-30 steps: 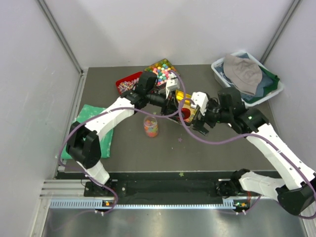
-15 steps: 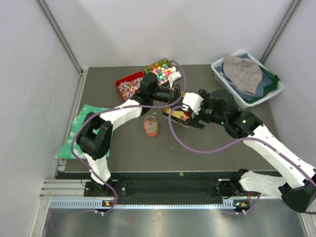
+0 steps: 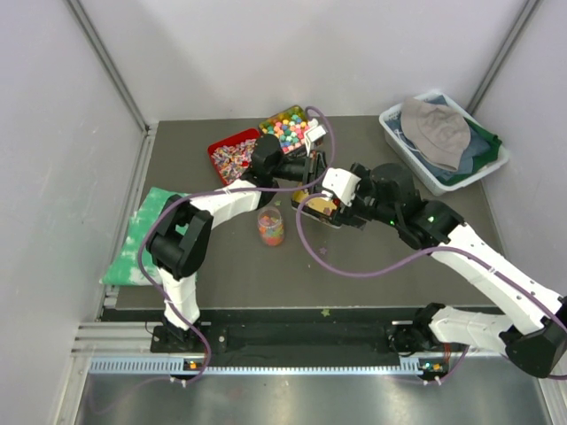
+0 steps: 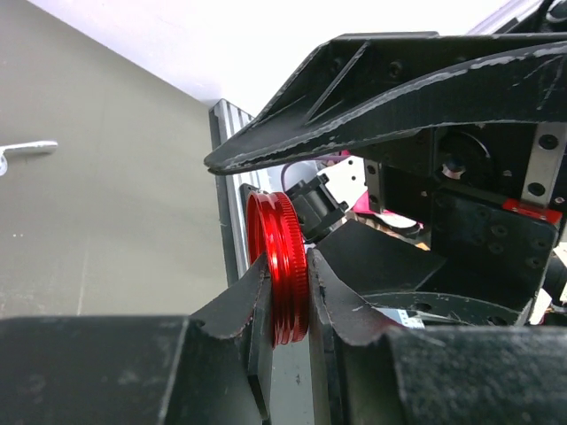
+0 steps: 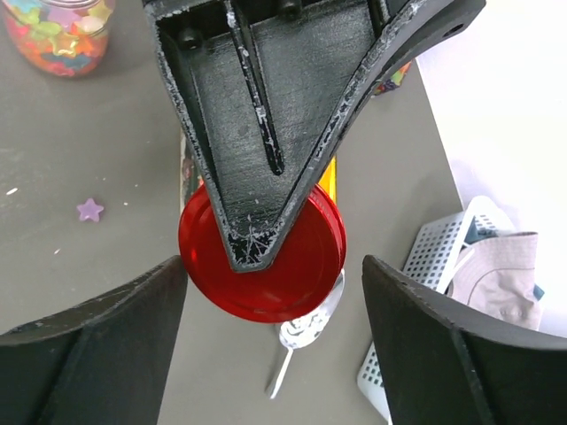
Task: Pack the candies
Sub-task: Pick up the bottle lid at the center of the board.
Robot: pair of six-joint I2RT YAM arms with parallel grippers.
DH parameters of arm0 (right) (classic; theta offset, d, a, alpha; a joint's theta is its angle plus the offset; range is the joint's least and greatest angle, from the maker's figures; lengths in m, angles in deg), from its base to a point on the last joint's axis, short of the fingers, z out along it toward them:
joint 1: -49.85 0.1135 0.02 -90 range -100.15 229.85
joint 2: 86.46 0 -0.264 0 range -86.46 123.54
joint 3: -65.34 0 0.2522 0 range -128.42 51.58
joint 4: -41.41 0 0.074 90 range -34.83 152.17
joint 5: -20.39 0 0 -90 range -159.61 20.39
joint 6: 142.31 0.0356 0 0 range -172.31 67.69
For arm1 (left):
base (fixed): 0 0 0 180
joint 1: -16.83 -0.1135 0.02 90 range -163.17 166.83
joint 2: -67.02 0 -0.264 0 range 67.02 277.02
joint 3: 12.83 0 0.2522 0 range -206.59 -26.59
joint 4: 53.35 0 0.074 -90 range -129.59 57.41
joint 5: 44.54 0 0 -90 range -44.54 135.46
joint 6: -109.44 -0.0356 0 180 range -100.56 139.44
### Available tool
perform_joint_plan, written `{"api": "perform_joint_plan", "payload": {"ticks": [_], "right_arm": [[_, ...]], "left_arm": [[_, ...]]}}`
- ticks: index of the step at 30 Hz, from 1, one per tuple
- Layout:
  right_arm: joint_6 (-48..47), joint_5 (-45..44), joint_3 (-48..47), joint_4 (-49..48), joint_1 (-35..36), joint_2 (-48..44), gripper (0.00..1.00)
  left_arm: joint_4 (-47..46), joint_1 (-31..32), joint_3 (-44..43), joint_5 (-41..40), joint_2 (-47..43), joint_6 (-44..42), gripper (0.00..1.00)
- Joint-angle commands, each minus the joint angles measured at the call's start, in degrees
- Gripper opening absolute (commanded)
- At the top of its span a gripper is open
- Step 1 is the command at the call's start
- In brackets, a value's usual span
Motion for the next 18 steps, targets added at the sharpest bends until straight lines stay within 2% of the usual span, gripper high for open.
{"api": "perform_joint_plan", "payload": {"ticks": [1, 10, 18], "right_arm": [[0.0, -1.3, 0.6, -3.6, 1.2, 0.3, 0.76], [-1.1, -4.0, 0.4, -5.5, 3.3, 2.2, 0.68], [-1.9, -5.7, -0.7, -4.9, 4.3, 2.2, 0.68]], "left_arm": [[-5.5, -0.2, -0.7, 0.7, 0.2, 2.0, 0.13], [-8.0, -0.2, -0.9, 0.6, 1.5, 4.2, 0.13], [-8.4, -0.2, -0.5, 0.7, 2.1, 4.2, 0.13]]}}
